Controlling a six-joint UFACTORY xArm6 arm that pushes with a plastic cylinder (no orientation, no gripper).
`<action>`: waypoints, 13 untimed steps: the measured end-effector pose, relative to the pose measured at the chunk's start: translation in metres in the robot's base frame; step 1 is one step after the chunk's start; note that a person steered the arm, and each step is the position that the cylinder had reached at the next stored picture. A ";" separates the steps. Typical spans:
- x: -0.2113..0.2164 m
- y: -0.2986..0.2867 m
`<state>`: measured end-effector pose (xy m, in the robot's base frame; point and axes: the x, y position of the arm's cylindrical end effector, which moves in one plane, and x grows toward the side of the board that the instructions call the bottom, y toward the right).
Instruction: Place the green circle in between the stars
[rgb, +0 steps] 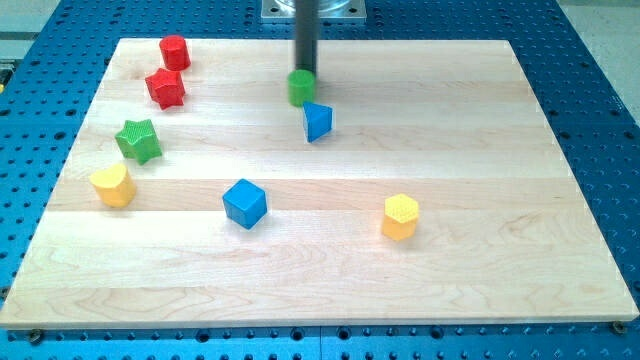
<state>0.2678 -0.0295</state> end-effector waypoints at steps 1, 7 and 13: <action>0.004 0.071; 0.049 -0.111; 0.069 -0.132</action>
